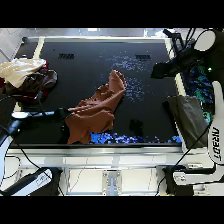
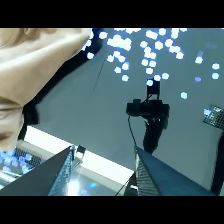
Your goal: Fold the shirts.
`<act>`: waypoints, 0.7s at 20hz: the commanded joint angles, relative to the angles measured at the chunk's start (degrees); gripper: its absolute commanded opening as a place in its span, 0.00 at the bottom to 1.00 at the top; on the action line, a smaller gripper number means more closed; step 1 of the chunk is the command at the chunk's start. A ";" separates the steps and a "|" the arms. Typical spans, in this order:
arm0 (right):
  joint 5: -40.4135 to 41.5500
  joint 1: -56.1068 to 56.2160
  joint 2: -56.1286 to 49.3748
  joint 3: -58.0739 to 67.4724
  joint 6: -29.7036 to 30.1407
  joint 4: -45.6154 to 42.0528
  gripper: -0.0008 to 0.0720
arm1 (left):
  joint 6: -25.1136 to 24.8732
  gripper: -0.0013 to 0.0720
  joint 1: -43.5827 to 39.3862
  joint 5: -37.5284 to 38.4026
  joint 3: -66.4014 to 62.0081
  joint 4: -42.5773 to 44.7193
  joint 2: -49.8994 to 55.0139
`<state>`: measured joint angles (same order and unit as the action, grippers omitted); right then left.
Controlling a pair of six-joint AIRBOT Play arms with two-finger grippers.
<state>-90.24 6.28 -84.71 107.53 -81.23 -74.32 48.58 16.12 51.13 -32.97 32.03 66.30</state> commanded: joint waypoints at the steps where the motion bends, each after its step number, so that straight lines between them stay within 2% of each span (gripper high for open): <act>1: -1.44 0.92 1.70 0.09 0.11 3.85 0.58 | -2.58 0.04 -1.75 1.53 -3.76 -2.75 3.78; 5: -1.53 4.79 1.44 -1.16 0.07 3.85 0.58 | -2.56 0.04 -1.73 8.81 -11.26 -9.68 3.04; 8: 1.57 9.29 1.31 -11.28 0.26 3.91 0.58 | -2.49 0.04 -1.55 9.29 -17.90 -11.08 0.44; 10: 9.49 12.63 1.31 -21.86 0.28 4.35 0.58 | -0.46 0.04 -0.94 9.31 -20.39 -11.21 -1.29; 11: 15.96 14.32 1.29 -26.88 -0.15 6.21 0.58 | 0.07 0.04 -0.72 9.18 -20.85 -11.65 -2.14; 13: 30.03 18.10 0.61 -35.23 -0.26 14.32 0.59 | 0.07 0.04 -0.48 9.14 -21.00 -13.29 -3.39; 14: 34.71 20.17 -0.26 -37.57 -0.11 17.27 0.63 | 0.07 0.04 -0.48 9.31 -21.00 -14.62 -3.80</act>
<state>-71.77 21.69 -84.03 79.50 -81.12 -64.86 47.86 15.33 59.96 -52.53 20.36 64.14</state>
